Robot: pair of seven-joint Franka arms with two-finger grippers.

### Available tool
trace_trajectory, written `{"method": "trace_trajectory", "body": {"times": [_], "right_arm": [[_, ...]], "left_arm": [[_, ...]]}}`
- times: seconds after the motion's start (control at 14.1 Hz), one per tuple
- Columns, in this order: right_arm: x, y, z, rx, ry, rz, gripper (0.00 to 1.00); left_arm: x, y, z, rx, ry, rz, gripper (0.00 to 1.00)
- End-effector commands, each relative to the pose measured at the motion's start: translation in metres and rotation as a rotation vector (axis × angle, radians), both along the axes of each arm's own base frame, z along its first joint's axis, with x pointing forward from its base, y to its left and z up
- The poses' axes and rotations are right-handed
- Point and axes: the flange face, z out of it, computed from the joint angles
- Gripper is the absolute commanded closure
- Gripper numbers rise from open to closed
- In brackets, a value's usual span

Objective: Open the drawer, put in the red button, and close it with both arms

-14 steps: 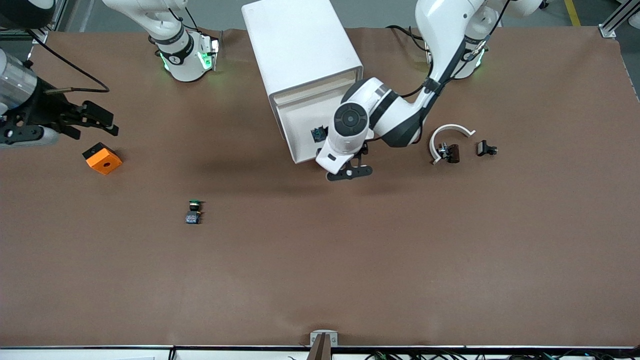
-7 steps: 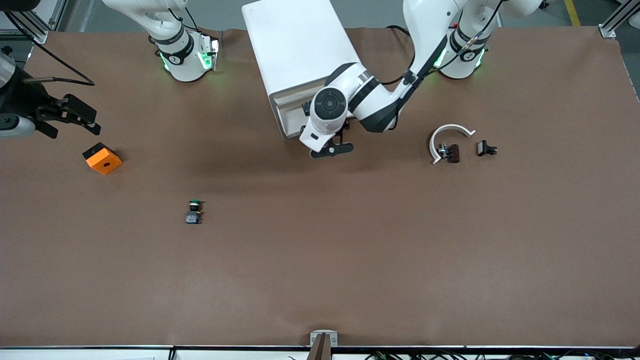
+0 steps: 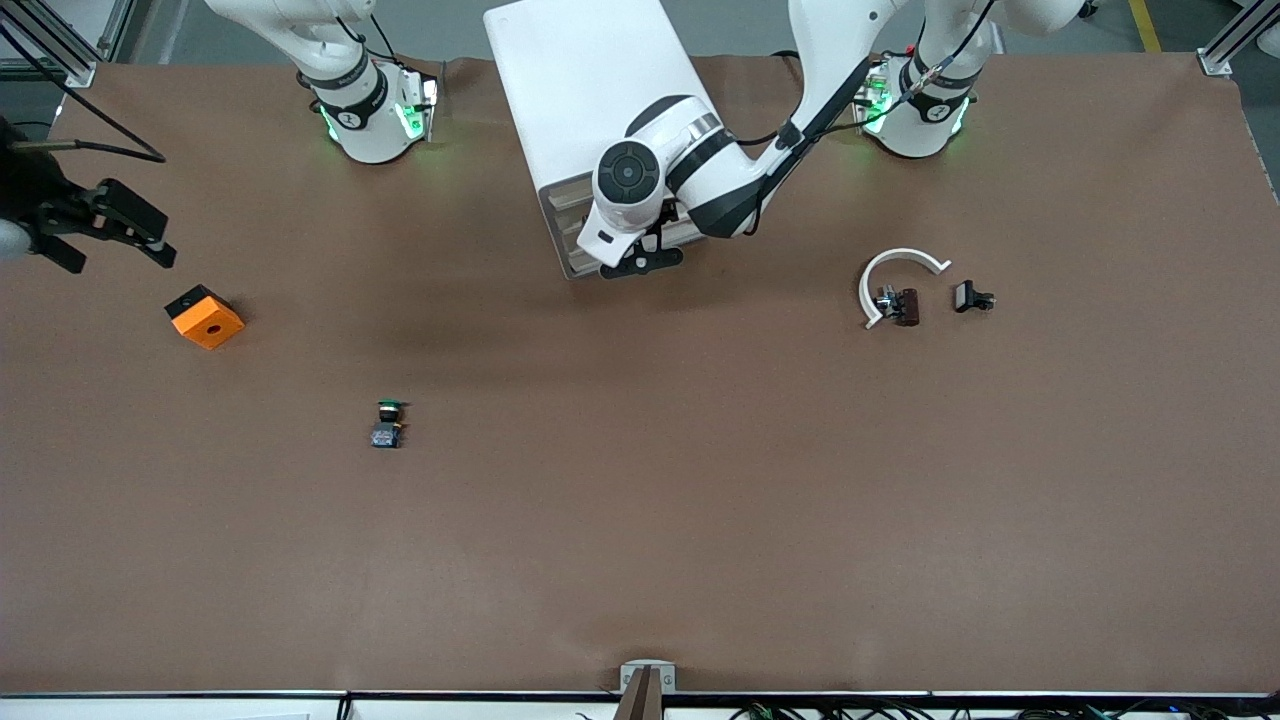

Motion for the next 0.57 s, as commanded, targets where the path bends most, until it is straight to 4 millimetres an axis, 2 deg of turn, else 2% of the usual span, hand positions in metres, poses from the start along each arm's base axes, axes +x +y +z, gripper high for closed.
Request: {"method": "trace_trajectory", "body": {"times": [0.0, 0.14, 0.21, 0.28, 0.5], "right_arm": [[-0.001, -0.004, 0.009, -0.02, -0.006, -0.008, 0.0], [0.0, -0.004, 0.009, -0.018, -0.006, -0.007, 0.0], [0.0, -0.001, 0.009, -0.018, -0.006, -0.001, 0.0], [0.0, -0.001, 0.009, -0.019, -0.009, 0.001, 0.0], [0.0, -0.001, 0.007, -0.018, -0.003, 0.009, 0.0]], "left_arm": [[0.012, 0.016, 0.021, 0.017, 0.009, 0.039, 0.0], [0.069, 0.049, 0.042, 0.0, -0.023, 0.127, 0.0], [0.103, 0.075, 0.053, -0.009, -0.032, 0.183, 0.0], [0.129, 0.098, 0.067, -0.014, -0.039, 0.224, 0.0], [0.208, 0.185, 0.104, 0.016, -0.105, 0.3, 0.0]]}}
